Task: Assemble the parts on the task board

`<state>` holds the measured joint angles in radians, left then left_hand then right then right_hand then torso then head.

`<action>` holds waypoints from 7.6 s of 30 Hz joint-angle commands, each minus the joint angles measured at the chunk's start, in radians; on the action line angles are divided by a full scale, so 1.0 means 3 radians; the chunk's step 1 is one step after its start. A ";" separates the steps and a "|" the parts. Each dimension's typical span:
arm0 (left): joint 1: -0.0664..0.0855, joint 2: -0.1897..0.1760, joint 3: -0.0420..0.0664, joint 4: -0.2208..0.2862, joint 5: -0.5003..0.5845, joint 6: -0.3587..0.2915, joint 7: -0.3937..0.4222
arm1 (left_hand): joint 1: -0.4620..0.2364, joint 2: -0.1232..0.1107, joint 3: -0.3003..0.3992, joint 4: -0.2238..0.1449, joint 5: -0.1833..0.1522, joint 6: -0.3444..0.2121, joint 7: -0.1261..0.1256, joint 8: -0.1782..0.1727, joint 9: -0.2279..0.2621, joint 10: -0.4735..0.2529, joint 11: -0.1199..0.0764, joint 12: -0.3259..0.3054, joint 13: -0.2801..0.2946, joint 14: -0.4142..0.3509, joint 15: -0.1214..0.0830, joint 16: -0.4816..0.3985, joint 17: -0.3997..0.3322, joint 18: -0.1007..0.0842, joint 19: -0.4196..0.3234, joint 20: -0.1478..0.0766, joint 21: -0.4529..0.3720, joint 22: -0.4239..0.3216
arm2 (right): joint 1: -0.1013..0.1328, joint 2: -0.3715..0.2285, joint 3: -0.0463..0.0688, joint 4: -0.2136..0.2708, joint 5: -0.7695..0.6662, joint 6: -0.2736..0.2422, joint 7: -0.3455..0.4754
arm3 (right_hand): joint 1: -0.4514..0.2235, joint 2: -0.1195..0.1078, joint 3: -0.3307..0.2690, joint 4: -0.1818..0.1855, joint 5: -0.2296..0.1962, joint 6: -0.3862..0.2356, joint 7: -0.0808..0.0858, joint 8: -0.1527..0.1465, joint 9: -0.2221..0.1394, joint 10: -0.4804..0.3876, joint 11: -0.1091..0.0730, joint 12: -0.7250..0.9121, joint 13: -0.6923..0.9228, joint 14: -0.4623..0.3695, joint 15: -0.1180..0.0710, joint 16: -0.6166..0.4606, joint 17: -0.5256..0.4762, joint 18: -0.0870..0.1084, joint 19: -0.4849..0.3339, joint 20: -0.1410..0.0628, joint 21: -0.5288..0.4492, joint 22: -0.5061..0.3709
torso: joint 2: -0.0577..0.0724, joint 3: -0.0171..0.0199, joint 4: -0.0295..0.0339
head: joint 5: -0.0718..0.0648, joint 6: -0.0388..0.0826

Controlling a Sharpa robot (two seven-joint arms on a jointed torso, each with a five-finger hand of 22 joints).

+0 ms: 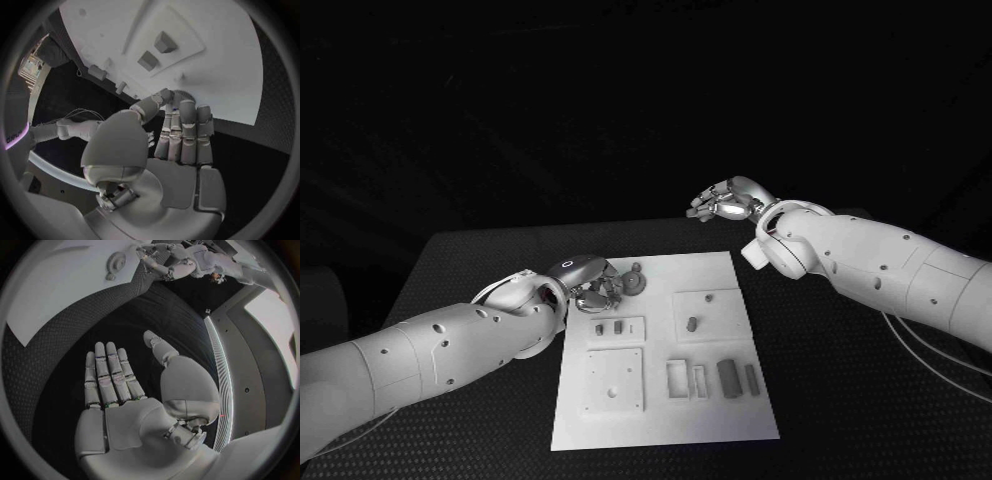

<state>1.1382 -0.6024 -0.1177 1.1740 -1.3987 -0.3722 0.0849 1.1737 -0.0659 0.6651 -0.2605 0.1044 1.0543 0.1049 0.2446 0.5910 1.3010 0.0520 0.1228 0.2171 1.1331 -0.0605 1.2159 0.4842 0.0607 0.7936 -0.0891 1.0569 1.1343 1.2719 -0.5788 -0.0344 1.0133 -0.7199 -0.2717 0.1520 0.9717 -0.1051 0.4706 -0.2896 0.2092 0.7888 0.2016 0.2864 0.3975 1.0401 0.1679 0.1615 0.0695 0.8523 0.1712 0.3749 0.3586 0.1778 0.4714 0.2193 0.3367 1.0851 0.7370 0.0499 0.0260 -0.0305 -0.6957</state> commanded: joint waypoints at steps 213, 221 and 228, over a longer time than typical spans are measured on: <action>0.0314 -0.0562 0.0152 0.0181 0.4139 0.0595 0.0879 | -0.0502 -0.0073 -0.0566 0.0022 -0.0154 -0.0650 0.0208 0.0216 -0.0179 -0.0349 0.0167 0.0099 0.0037 -0.0420 0.0281 -0.1284 -0.0356 -0.0100 -0.0400 0.0047 -0.0730 -0.0141 | -0.0245 -0.0464 -0.0319 0.0860 -0.3383 0.0316 -0.0409 | 0.0471 -0.0254 0.0554 -0.0003 -0.0278 0.0462 -0.0187 0.0170 0.0096 0.0593 -0.0233 0.0022 0.0292 0.1055 -0.0522 0.0462 0.0966 0.0280 0.1380 -0.0179 0.0248 0.0240 | 0.0003 -0.0012 -0.0001 | 0.0101 -0.0008; 0.0314 -0.0557 0.0152 0.0178 0.4150 0.0585 0.0877 | -0.0510 -0.0072 -0.0571 0.0022 -0.0155 -0.0660 0.0211 0.0219 -0.0184 -0.0355 0.0170 0.0097 0.0035 -0.0414 0.0281 -0.1294 -0.0352 -0.0098 -0.0396 0.0047 -0.0734 -0.0140 | -0.0258 -0.0414 -0.0333 0.0820 -0.3406 0.0348 -0.0415 | 0.0455 -0.0243 0.0736 0.0002 -0.0422 0.0495 -0.0193 0.0164 0.0099 0.0620 -0.0234 -0.0029 0.0316 0.1079 -0.0523 0.0395 0.1051 0.0280 0.1387 -0.0179 0.0244 0.0264 | 0.0003 -0.0008 -0.0001 | 0.0114 -0.0020; 0.0314 -0.0555 0.0152 0.0172 0.4150 0.0575 0.0866 | -0.0512 -0.0071 -0.0572 0.0021 -0.0155 -0.0666 0.0213 0.0221 -0.0188 -0.0360 0.0171 0.0095 0.0033 -0.0409 0.0280 -0.1298 -0.0349 -0.0097 -0.0391 0.0047 -0.0735 -0.0139 | -0.0275 -0.0394 -0.0365 0.0805 -0.3429 0.0399 -0.0422 | 0.0437 -0.0200 0.0917 0.0013 -0.0524 0.0561 -0.0214 0.0181 0.0111 0.0647 -0.0238 -0.0063 0.0340 0.1103 -0.0525 0.0341 0.1122 0.0280 0.1394 -0.0178 0.0243 0.0287 | 0.0004 -0.0006 -0.0003 | 0.0118 -0.0040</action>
<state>1.2318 -0.7709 -0.0728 1.2252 -0.1631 -0.2048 0.3325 1.0247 -0.0960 0.4952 -0.2493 0.0572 0.8601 0.1686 0.3051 0.5357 1.1983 0.1032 0.1541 0.2283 1.0041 0.0215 0.8324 0.3784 0.0300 0.6734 -0.0624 0.8400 1.0937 1.1987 -0.6998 -0.1367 1.2567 -1.7262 -0.1780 0.0308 1.1083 -0.1657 0.7426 -0.2863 0.0581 0.9510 0.1378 0.3415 0.4300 1.2280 0.0980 0.1462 0.1730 1.1751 0.0134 0.4796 0.6938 0.2485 0.8828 0.1659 0.4064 1.1703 0.7378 0.0470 0.0257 0.0043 -0.7063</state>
